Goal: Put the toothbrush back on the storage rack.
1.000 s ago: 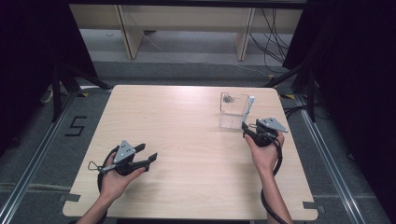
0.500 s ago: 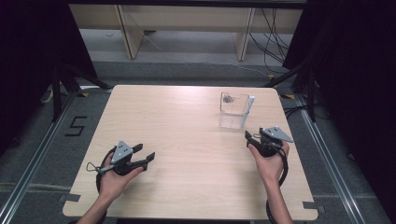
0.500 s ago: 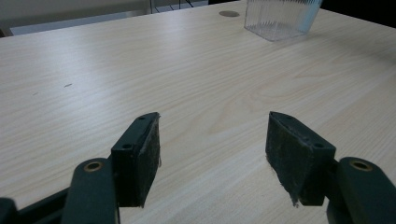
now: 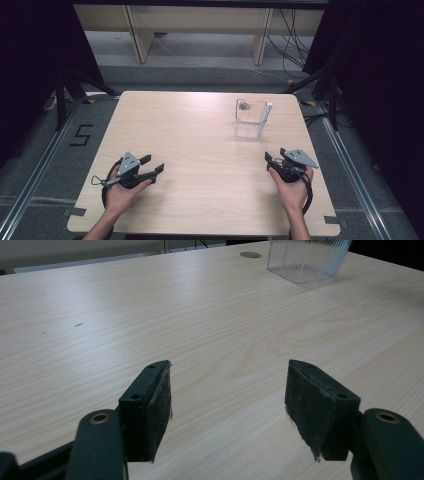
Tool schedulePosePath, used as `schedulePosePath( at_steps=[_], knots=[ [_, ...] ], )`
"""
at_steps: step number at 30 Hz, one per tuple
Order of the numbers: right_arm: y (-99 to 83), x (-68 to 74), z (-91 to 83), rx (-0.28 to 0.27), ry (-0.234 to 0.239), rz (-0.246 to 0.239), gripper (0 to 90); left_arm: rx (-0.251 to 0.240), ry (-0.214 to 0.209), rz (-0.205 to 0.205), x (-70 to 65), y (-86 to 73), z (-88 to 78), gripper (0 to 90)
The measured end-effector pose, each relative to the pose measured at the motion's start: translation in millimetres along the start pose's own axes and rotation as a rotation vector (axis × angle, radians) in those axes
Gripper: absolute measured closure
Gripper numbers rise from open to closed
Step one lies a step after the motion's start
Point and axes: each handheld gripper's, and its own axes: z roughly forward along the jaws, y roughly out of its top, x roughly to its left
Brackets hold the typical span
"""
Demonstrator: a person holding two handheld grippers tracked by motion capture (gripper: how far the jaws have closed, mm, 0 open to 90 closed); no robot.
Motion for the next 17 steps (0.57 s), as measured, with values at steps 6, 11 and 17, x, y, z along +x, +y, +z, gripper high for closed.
schedulePosePath(
  at_steps=[6,11,17],
  knots=[
    [-11.5,3.8,-10.5,0.004,0.008,0.04,38.8,-0.016,0.007,0.005,3.2,-1.2,-0.1,34.5],
    [-23.9,6.8,-13.5,0.01,0.005,0.058,38.8,-0.026,0.009,-0.005,4.9,-3.7,-1.1,34.6],
    [-27.5,5.6,-15.6,0.015,0.015,0.046,39.6,-0.043,0.017,-0.007,8.8,-5.1,-4.2,34.5]
  ],
)
